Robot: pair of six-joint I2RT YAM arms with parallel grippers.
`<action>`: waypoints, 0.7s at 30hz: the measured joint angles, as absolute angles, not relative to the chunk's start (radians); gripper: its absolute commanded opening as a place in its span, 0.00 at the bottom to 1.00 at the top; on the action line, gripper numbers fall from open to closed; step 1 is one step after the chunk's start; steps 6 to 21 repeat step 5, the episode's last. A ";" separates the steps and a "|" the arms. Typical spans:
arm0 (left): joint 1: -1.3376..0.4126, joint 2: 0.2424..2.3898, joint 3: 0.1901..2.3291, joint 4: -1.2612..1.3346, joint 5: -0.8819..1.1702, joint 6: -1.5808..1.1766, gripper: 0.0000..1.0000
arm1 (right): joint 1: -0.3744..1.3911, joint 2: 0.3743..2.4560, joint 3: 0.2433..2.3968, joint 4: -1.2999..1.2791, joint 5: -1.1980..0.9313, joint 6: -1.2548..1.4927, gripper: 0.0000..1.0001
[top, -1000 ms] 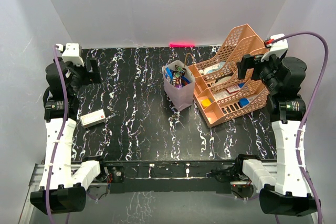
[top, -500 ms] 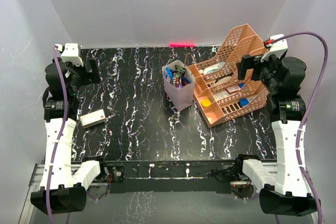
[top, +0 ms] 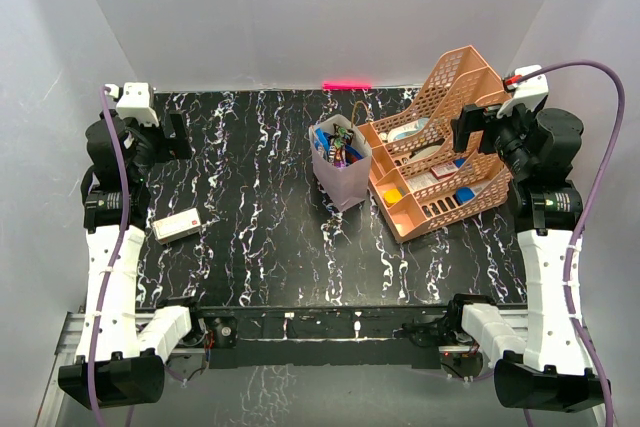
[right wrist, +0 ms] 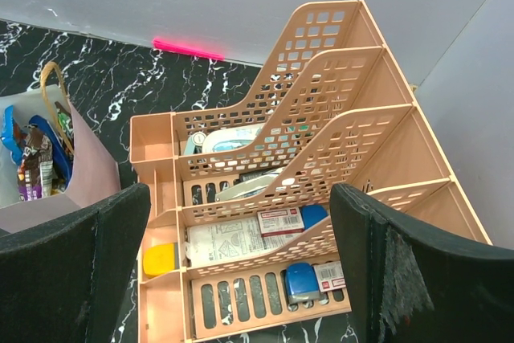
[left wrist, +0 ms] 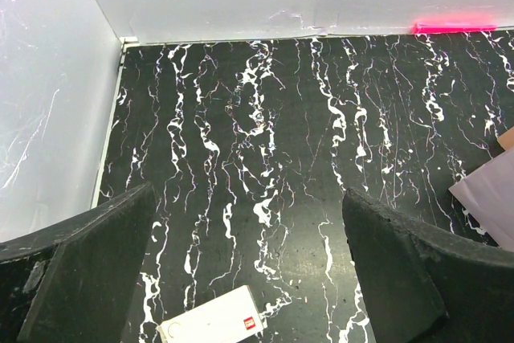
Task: Place the snacks into the paper bag
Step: Reset both arms
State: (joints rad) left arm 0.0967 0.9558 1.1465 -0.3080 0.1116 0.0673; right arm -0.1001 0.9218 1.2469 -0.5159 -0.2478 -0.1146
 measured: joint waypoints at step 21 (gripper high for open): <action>0.097 0.956 1.147 -0.308 0.112 0.067 0.98 | -0.101 0.922 1.247 -0.516 -0.244 -0.117 0.98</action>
